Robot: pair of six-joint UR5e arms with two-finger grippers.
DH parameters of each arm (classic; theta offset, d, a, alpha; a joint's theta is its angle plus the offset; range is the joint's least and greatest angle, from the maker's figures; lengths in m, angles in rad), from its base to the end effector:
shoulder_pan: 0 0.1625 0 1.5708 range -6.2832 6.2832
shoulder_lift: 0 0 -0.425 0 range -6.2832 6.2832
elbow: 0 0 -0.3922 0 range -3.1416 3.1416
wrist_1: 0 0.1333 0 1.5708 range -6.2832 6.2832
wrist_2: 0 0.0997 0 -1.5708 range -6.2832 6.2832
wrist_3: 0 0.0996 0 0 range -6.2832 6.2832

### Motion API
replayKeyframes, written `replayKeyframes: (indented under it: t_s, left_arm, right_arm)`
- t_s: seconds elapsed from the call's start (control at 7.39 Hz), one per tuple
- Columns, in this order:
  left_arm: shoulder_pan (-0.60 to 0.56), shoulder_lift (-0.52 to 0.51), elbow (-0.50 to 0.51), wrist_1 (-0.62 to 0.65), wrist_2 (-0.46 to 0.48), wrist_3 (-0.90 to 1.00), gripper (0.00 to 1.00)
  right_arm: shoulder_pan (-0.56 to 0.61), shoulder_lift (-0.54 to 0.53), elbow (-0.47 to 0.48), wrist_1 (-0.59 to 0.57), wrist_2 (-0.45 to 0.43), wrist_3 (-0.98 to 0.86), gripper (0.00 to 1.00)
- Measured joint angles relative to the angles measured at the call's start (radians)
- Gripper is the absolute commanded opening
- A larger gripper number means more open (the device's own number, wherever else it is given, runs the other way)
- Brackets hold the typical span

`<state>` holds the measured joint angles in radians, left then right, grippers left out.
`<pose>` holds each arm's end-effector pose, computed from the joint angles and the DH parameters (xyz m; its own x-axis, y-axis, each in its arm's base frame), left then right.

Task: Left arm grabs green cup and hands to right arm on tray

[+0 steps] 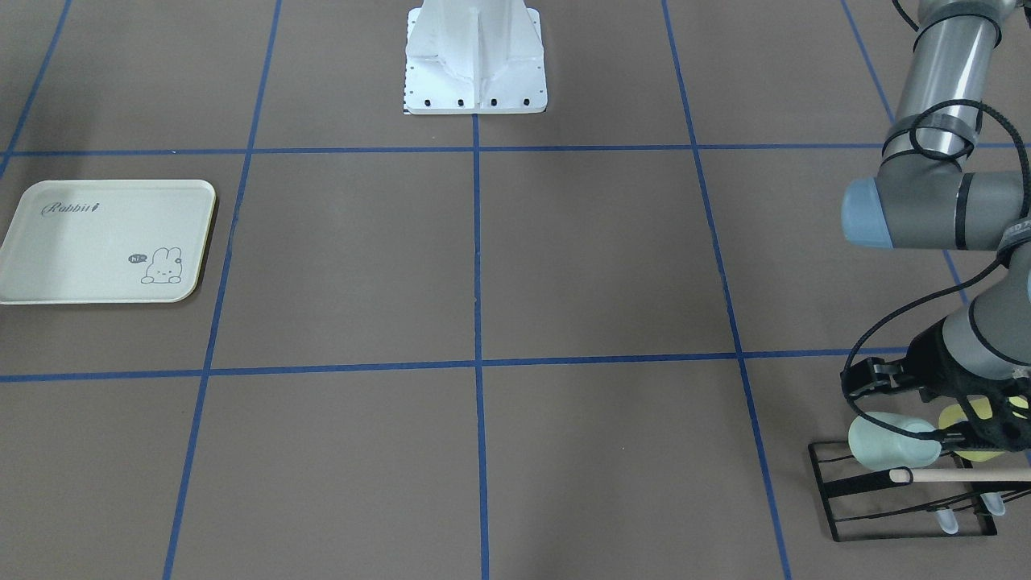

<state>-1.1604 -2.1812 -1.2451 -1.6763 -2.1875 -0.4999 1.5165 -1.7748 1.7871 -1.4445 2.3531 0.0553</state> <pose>0.2271 -0.7116 0.4378 0.7563 0.0562 -0.6517 -0.0073 0.9970 0.0775 0.0405 -0.4174 0.6301 0.7049 -0.0809 0.7047 0.0148 0.9949 0.0994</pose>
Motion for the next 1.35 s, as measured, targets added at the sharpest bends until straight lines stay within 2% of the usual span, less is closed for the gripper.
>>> replayKeyframes:
  t_s: [0.95,1.35]
  left_arm:
    - [-0.009,-0.026,0.079,-0.048,0.003,-0.050,0.99]
    - [-0.014,-0.006,0.077,-0.234,0.085,-0.133,0.99]
  right_arm:
    - [-0.011,0.000,-0.005,0.000,-0.002,0.000,1.00]
    - [-0.012,0.000,-0.005,0.001,-0.001,0.001,1.00]
